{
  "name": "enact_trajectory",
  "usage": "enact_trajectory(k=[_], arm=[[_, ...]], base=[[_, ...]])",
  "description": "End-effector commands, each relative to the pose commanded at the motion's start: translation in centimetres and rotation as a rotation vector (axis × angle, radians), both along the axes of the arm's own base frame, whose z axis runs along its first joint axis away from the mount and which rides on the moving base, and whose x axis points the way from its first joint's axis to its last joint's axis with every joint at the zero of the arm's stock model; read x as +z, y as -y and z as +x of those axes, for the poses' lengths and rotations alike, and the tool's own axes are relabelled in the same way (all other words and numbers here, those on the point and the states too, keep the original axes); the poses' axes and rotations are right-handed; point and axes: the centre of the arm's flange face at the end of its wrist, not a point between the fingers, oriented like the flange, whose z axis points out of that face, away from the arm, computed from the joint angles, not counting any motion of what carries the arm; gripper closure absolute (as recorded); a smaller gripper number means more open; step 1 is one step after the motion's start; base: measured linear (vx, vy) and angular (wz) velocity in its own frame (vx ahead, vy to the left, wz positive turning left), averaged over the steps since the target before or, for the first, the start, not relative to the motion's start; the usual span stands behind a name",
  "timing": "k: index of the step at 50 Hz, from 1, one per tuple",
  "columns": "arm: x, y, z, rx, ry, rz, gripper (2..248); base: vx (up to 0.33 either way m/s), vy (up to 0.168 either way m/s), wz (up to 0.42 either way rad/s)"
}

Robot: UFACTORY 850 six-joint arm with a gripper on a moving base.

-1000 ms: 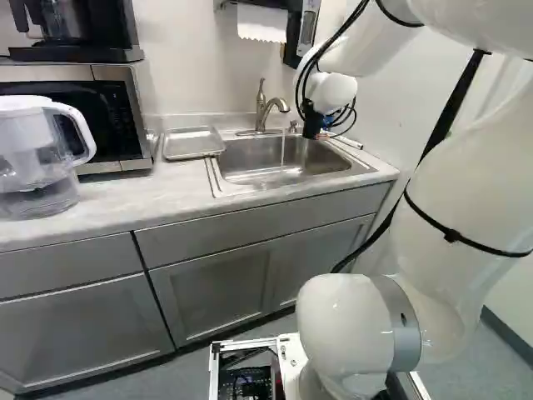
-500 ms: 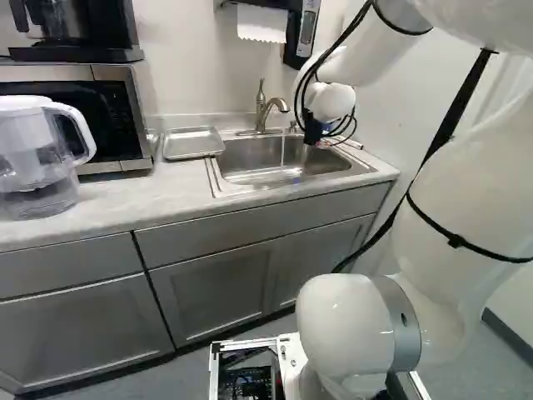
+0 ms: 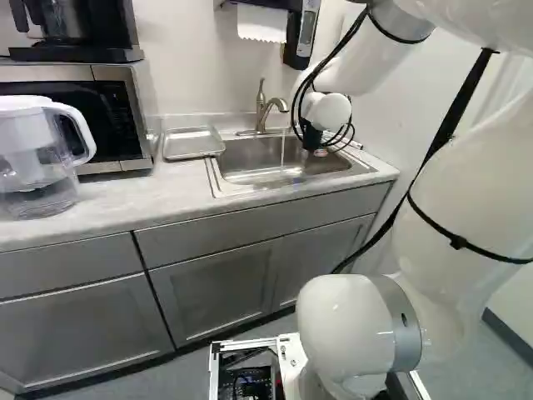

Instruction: Rinse the cup and place it in the tray

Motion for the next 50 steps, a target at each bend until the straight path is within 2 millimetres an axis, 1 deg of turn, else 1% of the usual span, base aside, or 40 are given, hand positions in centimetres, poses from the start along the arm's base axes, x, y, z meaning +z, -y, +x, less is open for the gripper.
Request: enact_trajectory(k=[18, 44, 50], arm=[[-1.8, -1.8, 0.1, 0.033, -0.02, -0.006, 125], [-1.8, -5.6, 0.2, 0.11, -0.015, -0.009, 125], [-2.1, -5.8, 0.2, 0.114, -0.022, -0.009, 125]], base=[[0.0, 0.0, 0.0], [0.0, 0.0, 0.0], [0.0, 0.0, 0.0]])
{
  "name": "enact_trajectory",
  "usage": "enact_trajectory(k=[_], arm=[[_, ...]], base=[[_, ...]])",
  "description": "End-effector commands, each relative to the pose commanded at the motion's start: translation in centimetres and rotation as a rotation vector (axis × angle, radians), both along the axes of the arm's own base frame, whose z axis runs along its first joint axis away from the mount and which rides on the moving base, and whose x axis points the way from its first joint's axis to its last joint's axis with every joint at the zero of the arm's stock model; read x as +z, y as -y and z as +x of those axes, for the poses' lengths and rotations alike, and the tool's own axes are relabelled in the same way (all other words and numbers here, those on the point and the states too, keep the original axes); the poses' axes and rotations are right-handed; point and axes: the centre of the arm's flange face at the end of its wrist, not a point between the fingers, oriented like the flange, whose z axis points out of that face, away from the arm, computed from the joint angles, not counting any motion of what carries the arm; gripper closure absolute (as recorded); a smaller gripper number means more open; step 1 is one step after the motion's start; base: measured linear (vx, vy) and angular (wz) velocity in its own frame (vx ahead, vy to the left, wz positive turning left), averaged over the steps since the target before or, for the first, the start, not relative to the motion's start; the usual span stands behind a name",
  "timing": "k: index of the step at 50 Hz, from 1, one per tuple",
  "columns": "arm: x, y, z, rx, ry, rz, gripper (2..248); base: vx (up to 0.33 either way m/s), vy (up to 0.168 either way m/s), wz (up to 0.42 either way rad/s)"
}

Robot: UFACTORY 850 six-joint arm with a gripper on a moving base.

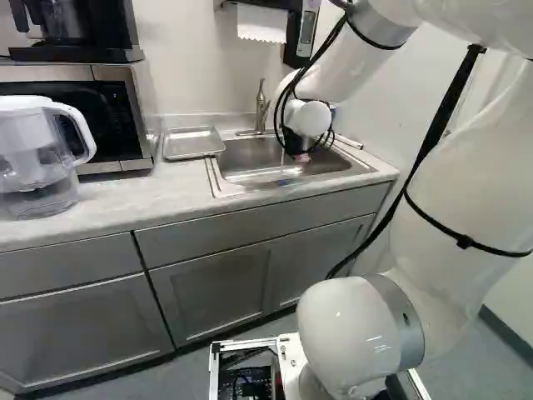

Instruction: Rinse the cup and place it in the tray

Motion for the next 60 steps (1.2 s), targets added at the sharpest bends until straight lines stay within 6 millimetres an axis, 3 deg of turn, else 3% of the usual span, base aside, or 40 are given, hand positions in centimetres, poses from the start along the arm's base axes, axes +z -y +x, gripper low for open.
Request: enact_trajectory(k=[13, 23, 42, 60], arm=[[-1.3, -0.1, 0.3, 0.003, -0.028, -0.001, 125], [-2.4, -1.2, 1.7, 0.022, -0.049, -0.002, 125], [-2.4, -3.6, 3.6, 0.066, -0.041, -0.005, 125], [-2.1, -3.5, 3.7, 0.056, -0.008, -0.015, 125]], base=[[0.0, 0.0, 0.0], [0.0, 0.0, 0.0], [0.0, 0.0, 0.0], [0.0, 0.0, 0.0]])
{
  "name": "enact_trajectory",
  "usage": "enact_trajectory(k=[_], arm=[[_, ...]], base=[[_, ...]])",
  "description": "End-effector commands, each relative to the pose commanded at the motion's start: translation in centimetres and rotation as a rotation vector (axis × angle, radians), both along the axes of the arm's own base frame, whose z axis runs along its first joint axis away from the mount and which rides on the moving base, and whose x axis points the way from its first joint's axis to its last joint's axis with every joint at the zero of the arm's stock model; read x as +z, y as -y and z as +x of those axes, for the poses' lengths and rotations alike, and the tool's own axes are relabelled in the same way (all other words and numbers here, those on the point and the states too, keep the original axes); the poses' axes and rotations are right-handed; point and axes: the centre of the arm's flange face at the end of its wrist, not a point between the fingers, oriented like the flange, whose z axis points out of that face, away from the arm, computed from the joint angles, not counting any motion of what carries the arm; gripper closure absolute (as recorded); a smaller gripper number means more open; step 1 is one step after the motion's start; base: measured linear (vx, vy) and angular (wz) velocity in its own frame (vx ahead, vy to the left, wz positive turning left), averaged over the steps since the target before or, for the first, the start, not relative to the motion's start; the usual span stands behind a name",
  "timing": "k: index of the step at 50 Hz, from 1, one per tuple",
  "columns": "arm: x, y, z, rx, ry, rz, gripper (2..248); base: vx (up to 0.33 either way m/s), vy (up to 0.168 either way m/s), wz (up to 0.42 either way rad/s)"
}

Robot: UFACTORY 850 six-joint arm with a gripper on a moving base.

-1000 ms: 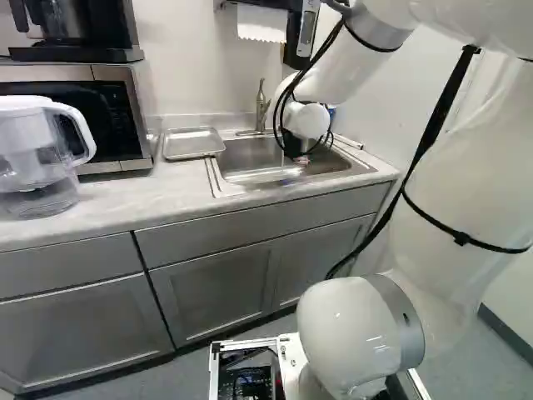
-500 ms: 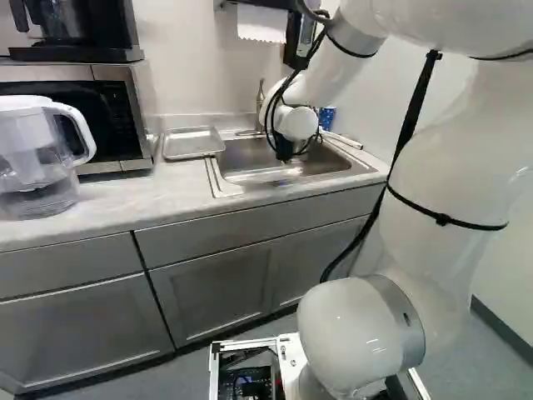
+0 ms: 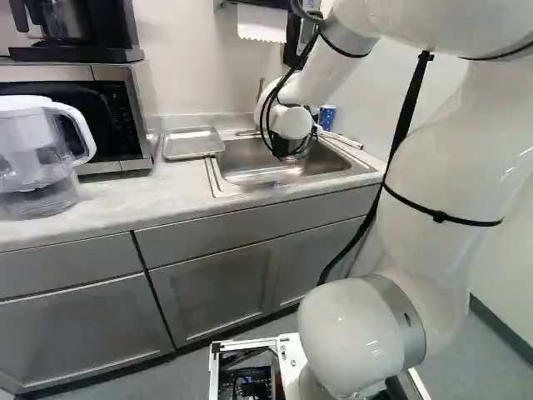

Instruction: Rinse the cup and place it in the tray

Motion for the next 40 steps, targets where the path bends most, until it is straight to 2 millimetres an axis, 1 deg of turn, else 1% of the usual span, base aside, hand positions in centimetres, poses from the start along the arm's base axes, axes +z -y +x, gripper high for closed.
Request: enact_trajectory(k=[13, 26, 40], arm=[[0.16, 0.06, 0.02, -0.006, 0.018, -0.005, 125], [0.2, 0.1, -0.75, -0.006, 0.02, -0.006, 125], [0.22, 0.11, -0.76, -0.006, 0.022, -0.006, 125]], base=[[0.0, 0.0, 0.0], [0.0, 0.0, 0.0], [0.0, 0.0, 0.0]])
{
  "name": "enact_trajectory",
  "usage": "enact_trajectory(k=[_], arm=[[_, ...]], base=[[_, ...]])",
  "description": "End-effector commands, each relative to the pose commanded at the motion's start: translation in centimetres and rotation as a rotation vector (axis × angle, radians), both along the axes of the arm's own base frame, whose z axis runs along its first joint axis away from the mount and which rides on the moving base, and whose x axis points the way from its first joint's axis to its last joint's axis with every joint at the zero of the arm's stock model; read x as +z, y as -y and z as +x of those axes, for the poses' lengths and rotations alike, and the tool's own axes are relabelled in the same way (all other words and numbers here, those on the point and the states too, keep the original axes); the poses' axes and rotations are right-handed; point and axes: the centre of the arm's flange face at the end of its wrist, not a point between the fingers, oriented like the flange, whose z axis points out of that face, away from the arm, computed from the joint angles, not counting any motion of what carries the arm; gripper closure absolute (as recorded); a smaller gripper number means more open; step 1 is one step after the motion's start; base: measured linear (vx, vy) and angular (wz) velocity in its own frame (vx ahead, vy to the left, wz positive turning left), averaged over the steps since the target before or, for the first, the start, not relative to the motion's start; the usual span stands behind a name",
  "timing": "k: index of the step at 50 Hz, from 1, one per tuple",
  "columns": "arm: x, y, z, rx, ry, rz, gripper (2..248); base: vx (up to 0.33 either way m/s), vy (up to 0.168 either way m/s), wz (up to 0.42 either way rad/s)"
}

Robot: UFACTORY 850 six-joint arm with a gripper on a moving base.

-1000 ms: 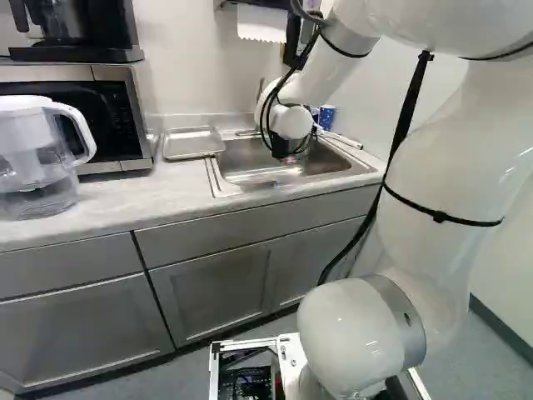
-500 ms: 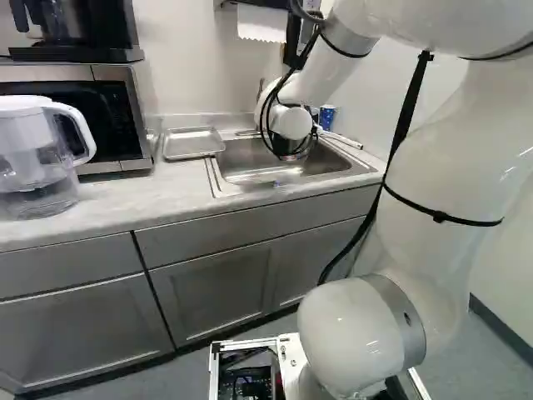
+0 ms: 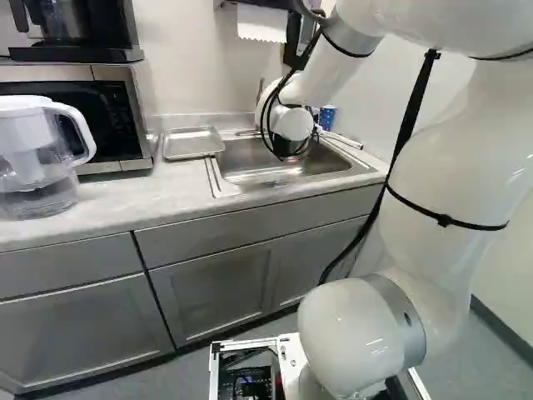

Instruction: Rinse the cup and place it in the tray

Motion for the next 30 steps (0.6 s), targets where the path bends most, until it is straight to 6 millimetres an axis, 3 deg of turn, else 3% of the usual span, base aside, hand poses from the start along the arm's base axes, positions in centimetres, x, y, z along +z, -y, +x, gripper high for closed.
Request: enact_trajectory(k=[30], arm=[[0.02, 0.01, 0.0, -0.001, 0.002, 0.0, 125]], base=[[0.0, 0.0, 0.0]])
